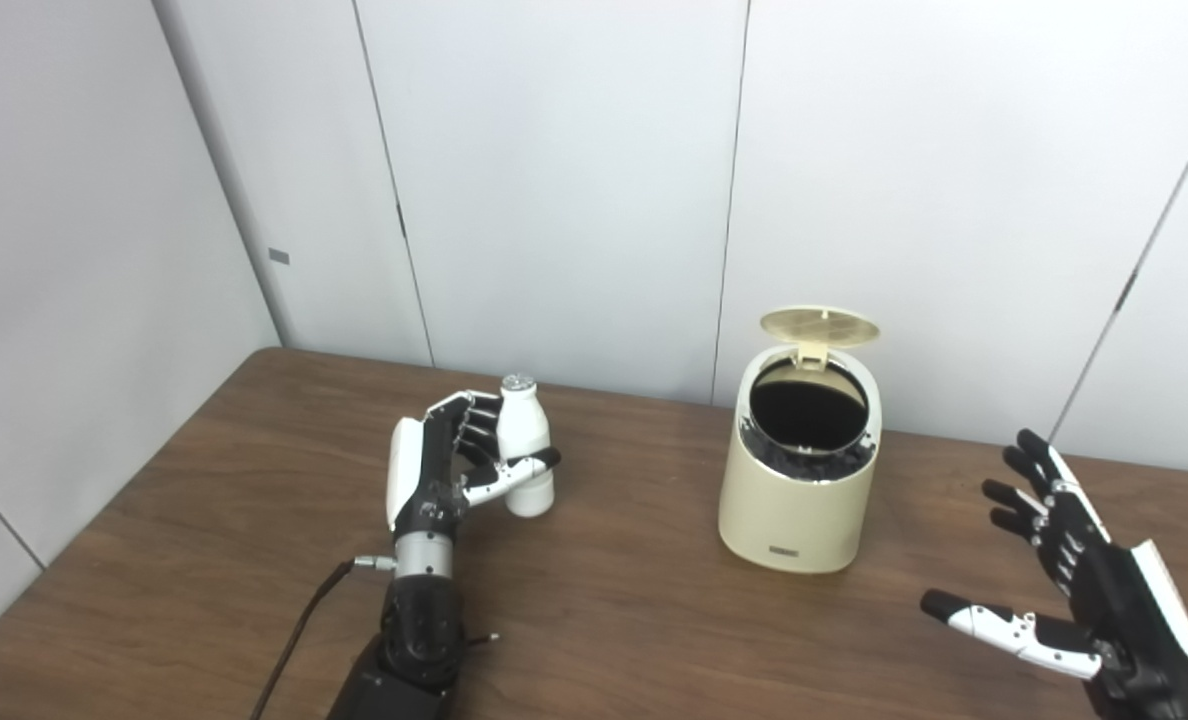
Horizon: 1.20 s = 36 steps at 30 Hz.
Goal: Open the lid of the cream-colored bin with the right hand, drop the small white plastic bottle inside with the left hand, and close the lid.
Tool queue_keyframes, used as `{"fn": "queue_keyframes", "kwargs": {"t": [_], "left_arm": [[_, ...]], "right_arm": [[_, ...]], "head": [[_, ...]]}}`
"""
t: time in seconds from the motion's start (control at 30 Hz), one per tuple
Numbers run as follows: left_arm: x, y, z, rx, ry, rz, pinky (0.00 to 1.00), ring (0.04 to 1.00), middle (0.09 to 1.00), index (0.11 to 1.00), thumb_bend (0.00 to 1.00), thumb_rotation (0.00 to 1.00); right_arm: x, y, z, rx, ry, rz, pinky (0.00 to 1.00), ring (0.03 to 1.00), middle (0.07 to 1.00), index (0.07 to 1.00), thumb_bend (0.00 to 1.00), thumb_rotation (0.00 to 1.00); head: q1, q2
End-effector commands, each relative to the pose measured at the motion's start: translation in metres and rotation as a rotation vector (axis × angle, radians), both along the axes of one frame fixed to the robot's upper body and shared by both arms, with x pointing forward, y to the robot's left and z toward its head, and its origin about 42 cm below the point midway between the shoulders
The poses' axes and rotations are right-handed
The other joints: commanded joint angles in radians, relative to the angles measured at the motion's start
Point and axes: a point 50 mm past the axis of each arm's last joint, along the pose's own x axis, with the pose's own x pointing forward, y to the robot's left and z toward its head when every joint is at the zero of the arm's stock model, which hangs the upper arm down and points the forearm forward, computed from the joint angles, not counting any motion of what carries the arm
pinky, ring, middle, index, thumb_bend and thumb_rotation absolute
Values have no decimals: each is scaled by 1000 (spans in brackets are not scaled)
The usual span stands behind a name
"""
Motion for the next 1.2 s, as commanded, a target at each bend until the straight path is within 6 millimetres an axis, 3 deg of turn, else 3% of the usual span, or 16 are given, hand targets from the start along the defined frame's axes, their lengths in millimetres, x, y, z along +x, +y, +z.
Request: {"fn": "queue_keyframes", "kwargs": {"t": [0.0,0.57,0.93,1.17], "left_arm": [[7,-2,32,35,-140,-43,369,416,479,518,502,0],[-9,-46,103,99,-490,-350,365,452,502,462,478,0],[-10,-99,134,220,-650,-516,364,455,512,466,478,0],[2,-129,142,282,-743,-560,333,432,533,479,475,0]], "right_arm": [[4,0,16,3,-84,5,839,870,949,964,603,0],[21,-6,-12,-4,-106,10,837,853,934,953,669,0],[31,-5,-31,-28,-102,-2,766,817,902,924,769,222],[32,1,-36,-22,-98,-10,770,814,898,920,777,235]], "head": [[-4,-1],[-77,-34],[-147,-54],[-178,-69]]}}
